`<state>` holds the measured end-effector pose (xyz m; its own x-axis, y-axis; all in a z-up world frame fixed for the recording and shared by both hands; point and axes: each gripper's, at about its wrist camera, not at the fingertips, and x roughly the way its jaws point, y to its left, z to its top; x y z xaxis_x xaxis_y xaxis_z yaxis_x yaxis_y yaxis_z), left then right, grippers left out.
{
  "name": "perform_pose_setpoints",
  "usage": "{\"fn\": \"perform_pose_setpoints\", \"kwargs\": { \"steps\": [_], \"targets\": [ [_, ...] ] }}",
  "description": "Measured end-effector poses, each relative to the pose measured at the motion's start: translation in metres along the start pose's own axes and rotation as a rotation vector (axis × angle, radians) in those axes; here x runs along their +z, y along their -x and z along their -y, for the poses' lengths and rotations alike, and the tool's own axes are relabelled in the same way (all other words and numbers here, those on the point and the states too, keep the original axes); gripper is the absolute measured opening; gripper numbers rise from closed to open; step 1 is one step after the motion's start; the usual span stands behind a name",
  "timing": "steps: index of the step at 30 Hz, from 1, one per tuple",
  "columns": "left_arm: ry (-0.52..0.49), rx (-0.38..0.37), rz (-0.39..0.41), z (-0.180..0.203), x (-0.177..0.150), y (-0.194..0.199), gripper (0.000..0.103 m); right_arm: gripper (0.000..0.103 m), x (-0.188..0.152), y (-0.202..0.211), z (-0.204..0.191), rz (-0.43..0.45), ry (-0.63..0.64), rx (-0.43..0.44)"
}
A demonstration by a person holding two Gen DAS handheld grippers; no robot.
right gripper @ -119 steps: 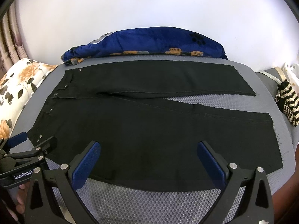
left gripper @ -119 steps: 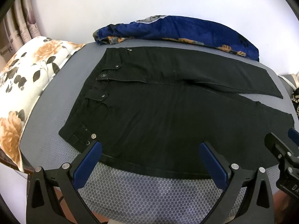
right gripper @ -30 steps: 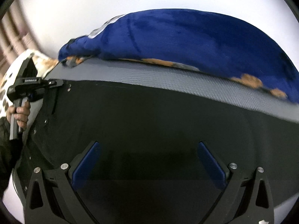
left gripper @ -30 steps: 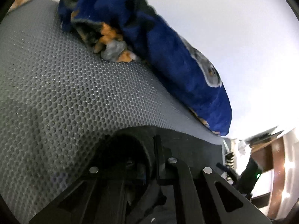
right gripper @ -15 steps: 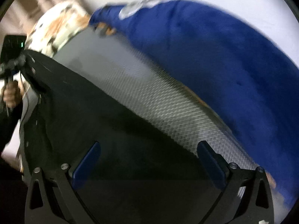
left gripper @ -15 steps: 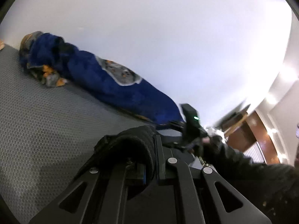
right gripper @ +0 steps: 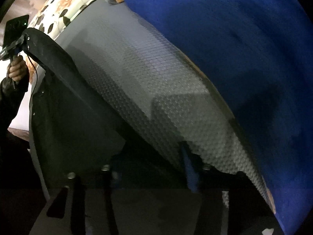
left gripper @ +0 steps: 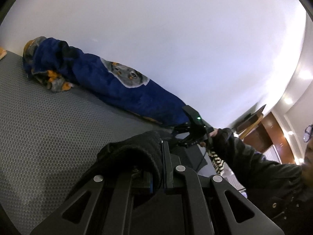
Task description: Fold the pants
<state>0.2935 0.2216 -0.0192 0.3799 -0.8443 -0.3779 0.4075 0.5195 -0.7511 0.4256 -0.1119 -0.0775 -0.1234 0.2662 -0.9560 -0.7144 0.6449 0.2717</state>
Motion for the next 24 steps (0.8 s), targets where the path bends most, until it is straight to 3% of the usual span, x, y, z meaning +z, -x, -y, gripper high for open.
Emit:
{"fn": "perform_pose_setpoints", "kwargs": {
  "steps": [2,5,14,24],
  "targets": [
    [-0.004,0.016,-0.004,-0.001,0.002,-0.003,0.007,0.023,-0.012,0.004,0.003,0.01,-0.013,-0.017],
    [0.002,0.035,-0.012,-0.006,0.002,-0.008,0.007,0.013,-0.025,0.003,-0.005,0.055,-0.045,-0.066],
    [0.064,0.092,-0.01,-0.011,-0.001,-0.007,0.007,0.007,-0.073,0.039,-0.052,0.293,-0.15,-0.37],
    [-0.043,0.108,-0.086,0.032,-0.052,0.035,0.008,0.006,-0.158,0.086,-0.14,0.414,-0.216,-0.429]
  ]
}}
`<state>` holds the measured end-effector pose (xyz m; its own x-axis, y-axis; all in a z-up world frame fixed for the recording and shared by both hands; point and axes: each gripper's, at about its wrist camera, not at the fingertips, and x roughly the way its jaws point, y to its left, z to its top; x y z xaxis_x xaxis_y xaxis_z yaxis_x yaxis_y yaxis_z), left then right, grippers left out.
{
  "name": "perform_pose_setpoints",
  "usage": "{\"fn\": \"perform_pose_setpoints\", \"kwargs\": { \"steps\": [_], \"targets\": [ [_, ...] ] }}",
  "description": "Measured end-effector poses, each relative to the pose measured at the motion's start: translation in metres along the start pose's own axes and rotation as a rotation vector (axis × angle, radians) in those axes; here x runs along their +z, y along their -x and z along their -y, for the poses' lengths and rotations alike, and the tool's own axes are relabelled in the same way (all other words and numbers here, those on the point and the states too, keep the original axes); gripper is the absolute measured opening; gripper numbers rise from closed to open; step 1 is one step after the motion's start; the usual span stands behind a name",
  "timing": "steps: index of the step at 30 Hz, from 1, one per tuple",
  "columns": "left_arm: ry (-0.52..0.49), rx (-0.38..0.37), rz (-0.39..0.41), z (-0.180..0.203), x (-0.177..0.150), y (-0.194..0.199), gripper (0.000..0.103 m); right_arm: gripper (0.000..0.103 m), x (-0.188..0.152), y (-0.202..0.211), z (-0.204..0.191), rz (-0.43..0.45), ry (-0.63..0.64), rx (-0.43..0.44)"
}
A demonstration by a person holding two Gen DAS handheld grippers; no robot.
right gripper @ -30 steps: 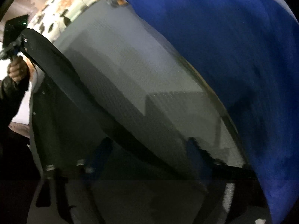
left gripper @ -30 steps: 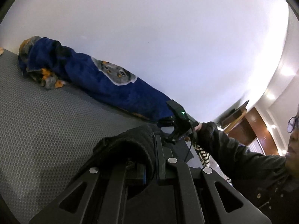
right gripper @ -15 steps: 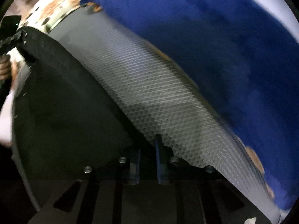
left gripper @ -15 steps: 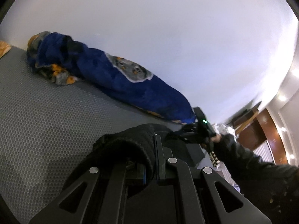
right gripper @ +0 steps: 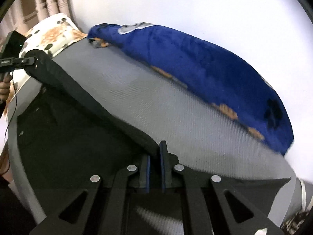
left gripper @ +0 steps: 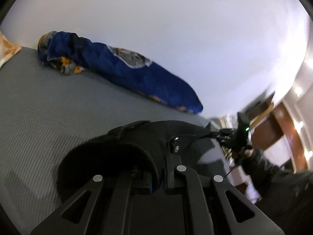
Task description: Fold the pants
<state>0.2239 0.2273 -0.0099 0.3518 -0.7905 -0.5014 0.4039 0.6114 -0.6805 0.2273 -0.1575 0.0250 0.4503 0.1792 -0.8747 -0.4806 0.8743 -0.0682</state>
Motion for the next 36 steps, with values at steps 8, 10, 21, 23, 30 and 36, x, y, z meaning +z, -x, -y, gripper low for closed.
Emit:
{"fn": "perform_pose_setpoints", "kwargs": {
  "steps": [8,10,21,23,30,36],
  "targets": [
    [-0.039,0.063,-0.149,0.008,-0.07,0.017,0.013,0.006,-0.085,0.018,-0.044,-0.068,-0.03,0.094],
    [-0.047,0.099,-0.195,0.006,-0.087,0.017,0.015,0.006,-0.104,0.01,-0.057,-0.1,-0.04,0.114],
    [-0.041,0.229,-0.325,0.002,-0.129,0.014,0.022,0.007,-0.13,-0.024,-0.075,-0.185,-0.05,0.08],
    [-0.058,0.252,-0.334,0.005,-0.131,0.02,0.025,0.008,-0.129,-0.025,-0.076,-0.191,-0.041,0.072],
    [0.003,0.391,-0.205,0.006,-0.139,0.065,0.078,0.008,-0.126,-0.025,-0.073,-0.187,-0.075,0.084],
    [0.261,0.283,-0.031,0.015,-0.149,0.102,0.077,0.008,-0.129,-0.024,-0.072,-0.168,-0.087,0.088]
  ]
}}
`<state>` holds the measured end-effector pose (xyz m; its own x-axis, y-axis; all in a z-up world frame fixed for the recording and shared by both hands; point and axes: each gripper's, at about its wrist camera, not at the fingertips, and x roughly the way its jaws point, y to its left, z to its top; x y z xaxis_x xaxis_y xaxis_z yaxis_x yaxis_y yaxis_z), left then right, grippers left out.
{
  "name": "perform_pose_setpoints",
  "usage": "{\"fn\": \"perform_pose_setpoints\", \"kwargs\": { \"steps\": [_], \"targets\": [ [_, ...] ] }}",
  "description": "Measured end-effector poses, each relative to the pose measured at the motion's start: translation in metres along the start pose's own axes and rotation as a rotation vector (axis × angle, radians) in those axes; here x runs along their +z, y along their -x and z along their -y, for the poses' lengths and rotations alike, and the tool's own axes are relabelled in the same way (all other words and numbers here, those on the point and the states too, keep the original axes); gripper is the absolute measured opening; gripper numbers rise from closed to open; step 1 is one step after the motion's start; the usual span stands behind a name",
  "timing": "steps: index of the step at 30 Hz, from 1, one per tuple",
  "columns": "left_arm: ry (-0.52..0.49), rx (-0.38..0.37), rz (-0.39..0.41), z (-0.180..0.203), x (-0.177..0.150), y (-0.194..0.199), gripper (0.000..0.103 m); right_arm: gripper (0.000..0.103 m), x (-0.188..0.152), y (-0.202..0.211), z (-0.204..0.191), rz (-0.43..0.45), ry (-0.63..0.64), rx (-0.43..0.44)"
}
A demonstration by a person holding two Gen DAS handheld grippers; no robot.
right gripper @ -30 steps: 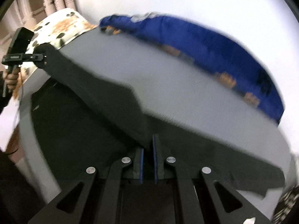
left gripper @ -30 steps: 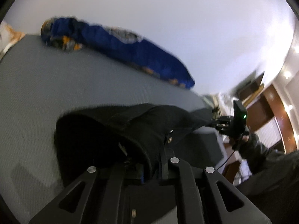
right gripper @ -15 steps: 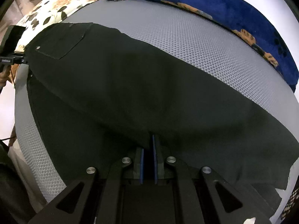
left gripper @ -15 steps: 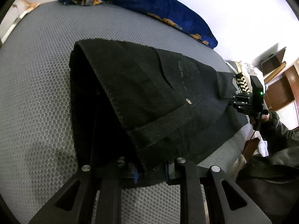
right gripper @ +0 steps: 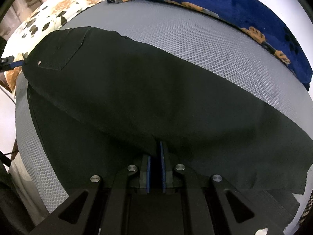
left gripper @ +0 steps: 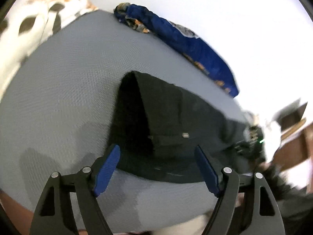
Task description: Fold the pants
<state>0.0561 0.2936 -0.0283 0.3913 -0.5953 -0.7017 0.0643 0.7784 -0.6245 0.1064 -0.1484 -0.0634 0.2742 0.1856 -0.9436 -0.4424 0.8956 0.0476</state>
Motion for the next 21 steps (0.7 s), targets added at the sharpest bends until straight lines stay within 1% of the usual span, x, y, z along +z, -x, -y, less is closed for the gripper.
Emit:
{"fn": "perform_pose_setpoints", "kwargs": {
  "steps": [1,3,5,7,10,12,13,14,16,19,21],
  "targets": [
    [0.038,-0.013,-0.012,0.001,-0.004,-0.003,0.077,0.008,-0.001,0.0,0.0,0.003,0.001,0.0],
    [0.109,-0.045,-0.032,0.001,-0.01,-0.011,0.074,0.008,-0.002,0.0,0.0,0.009,0.001,-0.001],
    [0.168,-0.051,-0.064,0.001,-0.017,-0.026,0.068,0.008,-0.004,0.0,0.0,0.016,0.001,-0.001],
    [0.243,-0.034,-0.081,-0.005,-0.02,-0.043,0.067,0.008,-0.004,0.0,0.0,0.024,0.0,-0.001],
    [0.346,0.009,-0.078,-0.017,-0.019,-0.061,0.065,0.008,-0.007,0.001,0.001,0.031,-0.001,-0.003],
    [0.4,0.013,-0.066,-0.019,-0.019,-0.066,0.05,0.008,-0.008,0.001,0.0,0.034,0.001,-0.01],
    [0.417,0.013,-0.062,-0.019,-0.015,-0.067,0.034,0.008,-0.008,0.002,-0.001,0.035,0.003,-0.017],
    [0.412,0.023,-0.058,-0.017,-0.011,-0.066,0.026,0.008,-0.008,0.003,-0.002,0.036,0.002,-0.023],
    [0.369,0.023,-0.044,-0.008,-0.001,-0.06,0.022,0.008,-0.006,0.005,-0.005,0.042,0.003,-0.042],
    [0.227,0.01,-0.024,0.011,0.018,-0.044,0.022,0.008,-0.008,0.021,-0.009,0.075,-0.018,-0.058],
    [0.132,0.012,-0.035,0.018,0.026,-0.037,0.022,0.008,-0.01,0.036,-0.012,0.096,-0.031,-0.055]
  ]
}}
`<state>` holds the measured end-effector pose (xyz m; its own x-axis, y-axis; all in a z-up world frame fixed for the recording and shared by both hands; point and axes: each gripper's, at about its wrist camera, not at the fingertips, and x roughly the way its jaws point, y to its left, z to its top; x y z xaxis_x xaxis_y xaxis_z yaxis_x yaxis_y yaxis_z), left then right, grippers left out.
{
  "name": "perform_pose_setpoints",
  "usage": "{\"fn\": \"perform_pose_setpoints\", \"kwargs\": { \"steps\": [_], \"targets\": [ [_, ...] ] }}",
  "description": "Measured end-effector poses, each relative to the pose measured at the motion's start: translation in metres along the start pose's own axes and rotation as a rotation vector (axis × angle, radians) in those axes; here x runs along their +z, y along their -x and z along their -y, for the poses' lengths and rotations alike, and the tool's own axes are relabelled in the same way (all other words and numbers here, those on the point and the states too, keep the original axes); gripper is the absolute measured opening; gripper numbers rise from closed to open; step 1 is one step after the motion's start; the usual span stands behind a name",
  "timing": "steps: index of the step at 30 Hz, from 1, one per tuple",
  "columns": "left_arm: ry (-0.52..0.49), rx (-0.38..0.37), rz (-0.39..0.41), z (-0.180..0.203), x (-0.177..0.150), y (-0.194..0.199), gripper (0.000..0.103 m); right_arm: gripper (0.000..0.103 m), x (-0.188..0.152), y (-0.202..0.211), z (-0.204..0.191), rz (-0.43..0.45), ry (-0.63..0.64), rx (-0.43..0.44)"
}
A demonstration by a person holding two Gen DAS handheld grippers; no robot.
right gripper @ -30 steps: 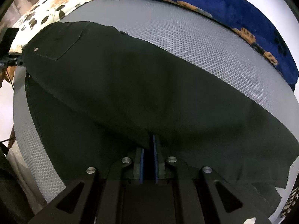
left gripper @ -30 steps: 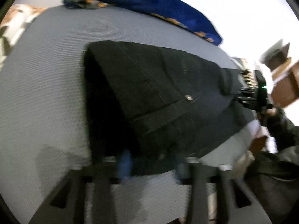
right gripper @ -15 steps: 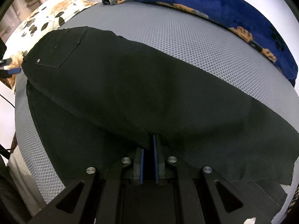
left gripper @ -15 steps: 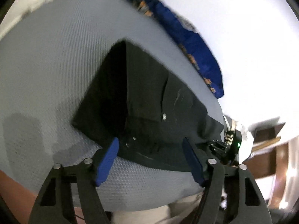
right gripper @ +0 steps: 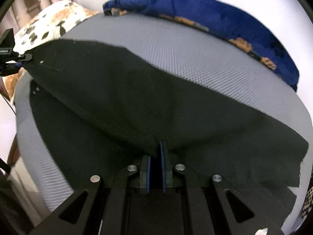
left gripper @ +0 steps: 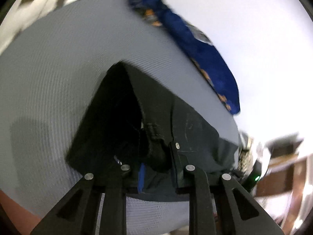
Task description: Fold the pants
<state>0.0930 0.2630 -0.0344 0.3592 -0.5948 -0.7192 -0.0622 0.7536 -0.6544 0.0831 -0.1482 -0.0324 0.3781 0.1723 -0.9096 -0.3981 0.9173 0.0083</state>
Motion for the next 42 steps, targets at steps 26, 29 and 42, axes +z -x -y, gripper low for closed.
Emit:
{"fn": "perform_pose_setpoints", "kwargs": {
  "steps": [26,29,42],
  "targets": [
    [-0.228,0.2,-0.083,-0.034,-0.026,-0.024,0.033,0.008,-0.057,-0.008,-0.056,-0.124,-0.002,0.121],
    [-0.234,0.219,-0.068,-0.031,-0.031,-0.019,0.04,0.008,-0.056,-0.007,-0.057,-0.124,-0.011,0.113],
    [-0.482,0.271,0.124,0.021,-0.068,0.028,0.046,0.008,-0.054,-0.008,-0.055,-0.132,-0.041,0.119]
  ]
}}
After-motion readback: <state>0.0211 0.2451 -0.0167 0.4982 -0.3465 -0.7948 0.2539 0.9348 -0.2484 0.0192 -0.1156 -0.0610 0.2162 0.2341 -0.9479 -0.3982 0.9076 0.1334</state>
